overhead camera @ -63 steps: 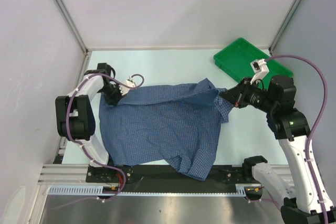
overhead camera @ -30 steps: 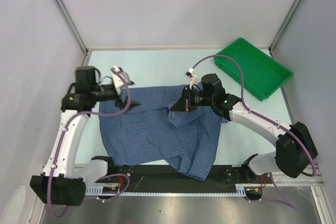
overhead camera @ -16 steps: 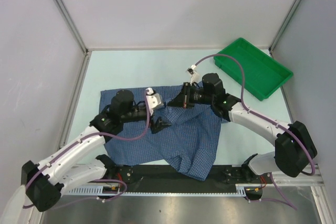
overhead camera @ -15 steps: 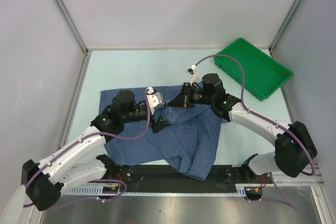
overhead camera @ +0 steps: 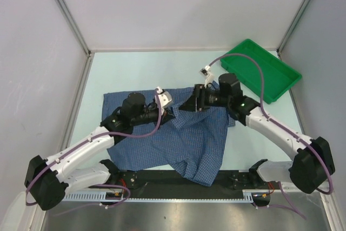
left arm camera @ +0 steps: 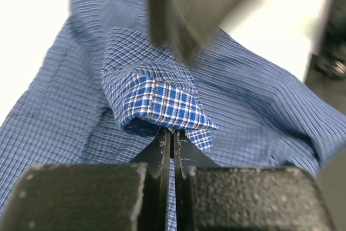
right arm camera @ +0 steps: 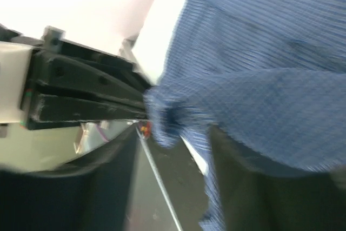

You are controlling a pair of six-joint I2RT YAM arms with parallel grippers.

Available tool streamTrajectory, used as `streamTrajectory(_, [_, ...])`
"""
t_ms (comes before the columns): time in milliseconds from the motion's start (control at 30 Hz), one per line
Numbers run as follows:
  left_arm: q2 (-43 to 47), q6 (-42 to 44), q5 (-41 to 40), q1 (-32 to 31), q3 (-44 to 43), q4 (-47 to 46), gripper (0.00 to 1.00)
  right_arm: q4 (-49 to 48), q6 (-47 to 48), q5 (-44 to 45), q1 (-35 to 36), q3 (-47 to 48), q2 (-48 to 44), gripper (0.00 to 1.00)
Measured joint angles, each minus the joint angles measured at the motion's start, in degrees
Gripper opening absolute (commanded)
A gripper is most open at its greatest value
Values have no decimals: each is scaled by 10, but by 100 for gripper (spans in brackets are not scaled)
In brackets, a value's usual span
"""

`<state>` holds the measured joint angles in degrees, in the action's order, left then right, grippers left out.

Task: Fold and stack the long sleeve shirts
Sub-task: Fold the shirt

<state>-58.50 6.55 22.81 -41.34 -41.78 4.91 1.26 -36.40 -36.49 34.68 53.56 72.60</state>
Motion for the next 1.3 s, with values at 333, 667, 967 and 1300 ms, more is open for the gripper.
streamTrajectory(333, [19, 205, 203, -31, -9, 170, 1, 198, 195, -40, -233, 54, 2, 72])
streamTrajectory(667, [-38, 424, 255, -63, -42, 365, 0, 207, 268, 60, -272, 119, 222, 66])
streamTrajectory(967, [-42, 548, 267, -69, -68, 487, 0, 158, 258, 103, -273, 212, 336, 67])
streamTrajectory(1300, [-45, 608, 270, -69, -75, 555, 0, 140, 248, 137, -275, 238, 391, 42])
